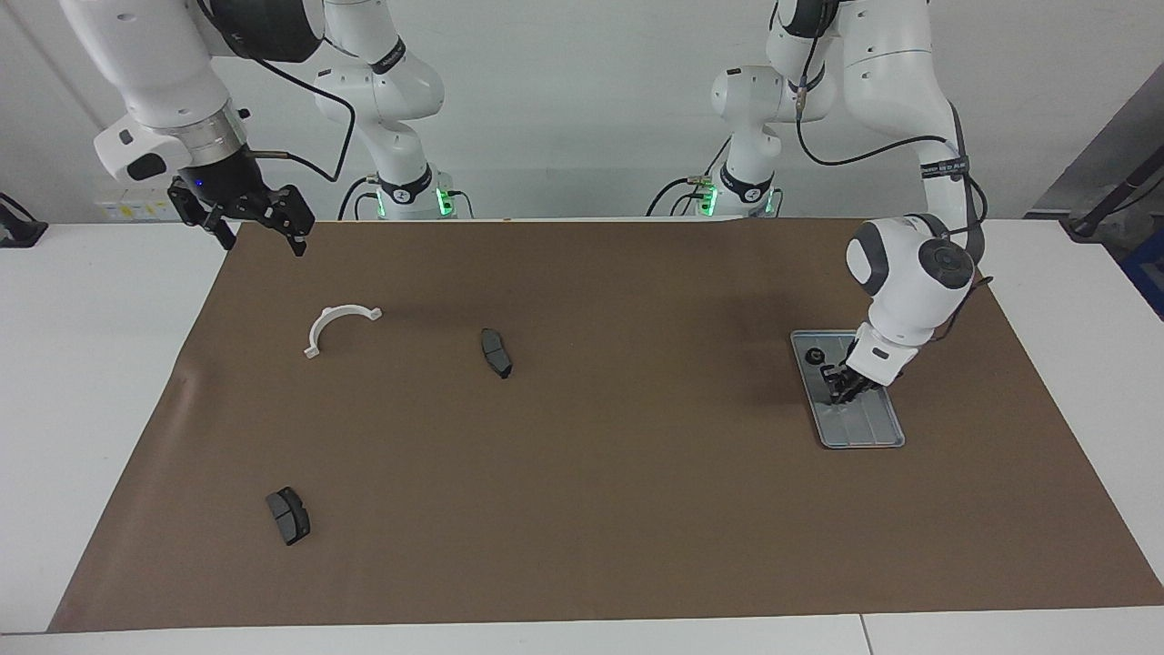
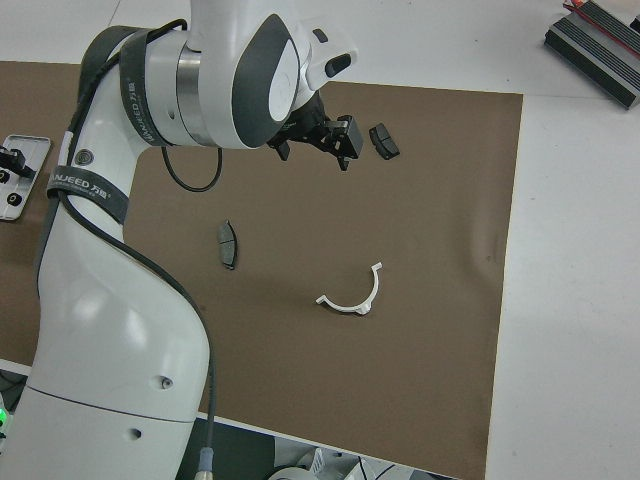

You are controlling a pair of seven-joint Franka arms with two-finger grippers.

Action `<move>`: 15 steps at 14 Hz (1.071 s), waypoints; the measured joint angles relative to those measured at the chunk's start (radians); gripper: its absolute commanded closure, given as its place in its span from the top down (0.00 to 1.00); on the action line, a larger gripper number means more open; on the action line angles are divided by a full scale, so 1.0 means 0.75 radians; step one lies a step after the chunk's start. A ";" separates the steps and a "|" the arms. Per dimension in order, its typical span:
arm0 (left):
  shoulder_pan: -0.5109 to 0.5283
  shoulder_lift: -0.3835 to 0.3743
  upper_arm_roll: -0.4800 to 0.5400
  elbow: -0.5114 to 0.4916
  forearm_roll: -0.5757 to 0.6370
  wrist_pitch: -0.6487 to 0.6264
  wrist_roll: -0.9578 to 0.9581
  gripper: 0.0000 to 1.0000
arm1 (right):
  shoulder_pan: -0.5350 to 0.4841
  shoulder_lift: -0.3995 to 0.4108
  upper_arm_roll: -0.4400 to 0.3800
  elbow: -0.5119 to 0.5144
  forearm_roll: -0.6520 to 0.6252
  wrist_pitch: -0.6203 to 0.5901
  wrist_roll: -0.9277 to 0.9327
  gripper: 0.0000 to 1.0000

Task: Place bearing gear from tray to pile
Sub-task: 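Carry the gear toward the mat center and release it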

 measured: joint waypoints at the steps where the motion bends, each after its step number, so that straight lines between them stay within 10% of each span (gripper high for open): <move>1: -0.012 0.007 -0.005 0.059 0.000 -0.045 -0.043 0.03 | 0.000 0.000 0.000 0.000 0.000 0.000 0.000 1.00; 12: -0.619 0.049 -0.021 0.148 0.000 -0.023 -0.705 0.05 | 0.000 0.000 0.000 0.000 0.000 0.000 0.000 1.00; 15: -0.725 0.081 -0.021 0.143 0.000 0.030 -0.730 0.28 | 0.000 0.000 0.000 0.000 0.000 0.000 0.000 1.00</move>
